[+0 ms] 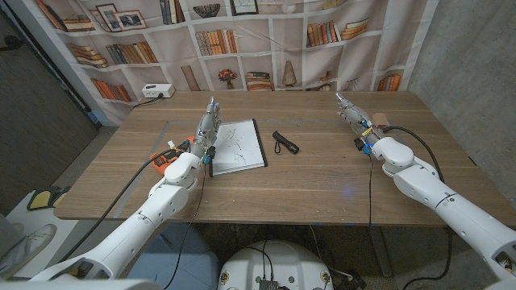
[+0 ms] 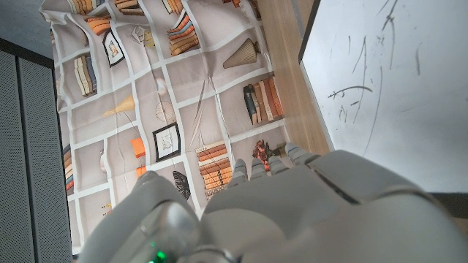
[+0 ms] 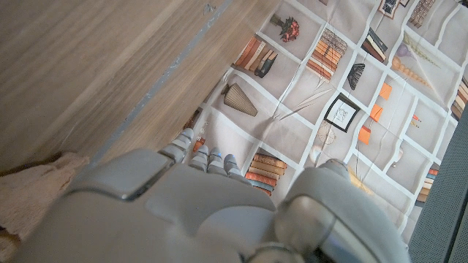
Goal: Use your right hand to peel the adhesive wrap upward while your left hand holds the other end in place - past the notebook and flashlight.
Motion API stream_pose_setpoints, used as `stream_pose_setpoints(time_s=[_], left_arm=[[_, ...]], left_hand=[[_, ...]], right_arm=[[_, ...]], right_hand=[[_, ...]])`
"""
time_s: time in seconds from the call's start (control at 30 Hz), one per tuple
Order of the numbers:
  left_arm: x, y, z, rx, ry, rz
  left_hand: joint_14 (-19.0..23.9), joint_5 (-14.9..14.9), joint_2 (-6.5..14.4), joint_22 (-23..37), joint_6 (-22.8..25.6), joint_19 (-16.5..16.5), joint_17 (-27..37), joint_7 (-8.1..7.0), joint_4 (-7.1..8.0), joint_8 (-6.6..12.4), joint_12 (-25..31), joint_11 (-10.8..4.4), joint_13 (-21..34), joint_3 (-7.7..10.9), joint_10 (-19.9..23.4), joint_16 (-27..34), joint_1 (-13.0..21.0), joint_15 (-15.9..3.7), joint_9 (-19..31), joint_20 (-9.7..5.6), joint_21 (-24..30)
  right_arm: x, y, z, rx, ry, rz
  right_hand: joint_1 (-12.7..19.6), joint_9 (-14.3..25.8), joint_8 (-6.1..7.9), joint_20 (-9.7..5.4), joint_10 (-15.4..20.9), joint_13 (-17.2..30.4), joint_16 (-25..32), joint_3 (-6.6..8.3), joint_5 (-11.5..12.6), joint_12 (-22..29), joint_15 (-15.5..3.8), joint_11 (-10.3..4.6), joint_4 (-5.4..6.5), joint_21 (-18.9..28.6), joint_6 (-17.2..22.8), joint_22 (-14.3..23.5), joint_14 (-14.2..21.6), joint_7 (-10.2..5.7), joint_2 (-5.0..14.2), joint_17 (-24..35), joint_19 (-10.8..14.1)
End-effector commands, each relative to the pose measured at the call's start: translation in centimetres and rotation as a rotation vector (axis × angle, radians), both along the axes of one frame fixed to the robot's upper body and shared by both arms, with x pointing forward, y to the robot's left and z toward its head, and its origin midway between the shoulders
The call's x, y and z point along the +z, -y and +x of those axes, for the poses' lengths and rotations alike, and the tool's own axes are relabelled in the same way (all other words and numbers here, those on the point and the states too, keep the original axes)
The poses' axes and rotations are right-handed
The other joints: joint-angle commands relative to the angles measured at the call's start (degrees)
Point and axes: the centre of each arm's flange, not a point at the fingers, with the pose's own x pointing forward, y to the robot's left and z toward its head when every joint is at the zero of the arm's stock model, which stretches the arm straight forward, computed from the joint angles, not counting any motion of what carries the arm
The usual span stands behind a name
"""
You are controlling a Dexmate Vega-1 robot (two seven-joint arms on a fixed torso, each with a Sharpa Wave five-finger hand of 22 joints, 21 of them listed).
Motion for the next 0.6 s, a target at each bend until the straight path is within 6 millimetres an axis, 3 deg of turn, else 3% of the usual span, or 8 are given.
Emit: stream_pose_setpoints(time_s=[0.03,0.6], left_arm=[[0.0,0.5,0.6,0.008,-0.016,-0.005],[-0.6,1.4,0.2,0.021,-0.025,-0.016]], left_hand=[[-0.06,-0.02,0.12,0.12,0.00,0.00,0.33,-0.08,0.16,0.23,0.58,-0.12,0.14,0.49,0.32,0.54,0.60,0.14,0.26,0.02,0.35],[0.06,-0.06,0.11,0.13,0.07,0.06,0.34,-0.06,0.12,0.14,0.59,-0.11,0.14,0.61,0.40,0.53,0.59,0.18,0.26,0.04,0.34]], right_arm=[[0.8,0.5,0.5,-0.065,0.022,-0.074],[2.0,1.6,0.4,-0.098,0.065,-0.167]], right_hand=[[1.12,0.13,0.37,0.08,0.14,0.22,0.36,0.11,-0.05,0.28,0.16,0.01,-0.44,0.44,0.06,0.20,-3.96,-0.06,-0.06,-0.01,0.69],[4.16,0.14,0.49,-0.03,0.36,0.21,0.39,1.53,-0.41,0.34,-0.18,-0.27,-2.16,0.43,0.29,0.19,-3.95,-0.37,0.80,-0.04,0.83]])
